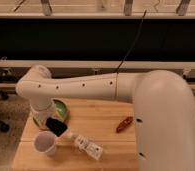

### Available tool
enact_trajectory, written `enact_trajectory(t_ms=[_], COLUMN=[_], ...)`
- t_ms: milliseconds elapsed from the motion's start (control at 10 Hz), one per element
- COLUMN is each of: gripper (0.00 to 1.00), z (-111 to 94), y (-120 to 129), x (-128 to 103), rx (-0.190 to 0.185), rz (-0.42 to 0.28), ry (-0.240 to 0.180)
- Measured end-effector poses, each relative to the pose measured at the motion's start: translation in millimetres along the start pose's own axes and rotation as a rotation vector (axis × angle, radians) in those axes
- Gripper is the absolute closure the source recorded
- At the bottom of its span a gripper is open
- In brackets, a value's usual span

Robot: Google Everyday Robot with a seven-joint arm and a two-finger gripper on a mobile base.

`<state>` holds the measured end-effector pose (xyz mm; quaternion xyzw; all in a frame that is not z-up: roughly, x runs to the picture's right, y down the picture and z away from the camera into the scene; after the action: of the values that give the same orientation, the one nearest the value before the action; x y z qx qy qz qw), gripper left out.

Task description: Place the eraser in the ceramic cup

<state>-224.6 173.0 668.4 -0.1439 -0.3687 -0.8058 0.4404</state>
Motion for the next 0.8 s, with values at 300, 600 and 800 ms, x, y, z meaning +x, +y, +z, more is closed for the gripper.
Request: enact_trajectory(t_ms=[300, 600, 800], gripper=[1.0, 1.0, 1.0], z=[8, 9, 12], y=[-8, -22, -35], x=[-12, -27, -32], rx=[0.033, 0.057, 0.066], rz=[-0.016, -0.048, -0.075], ry=[0.013, 0.026, 0.027])
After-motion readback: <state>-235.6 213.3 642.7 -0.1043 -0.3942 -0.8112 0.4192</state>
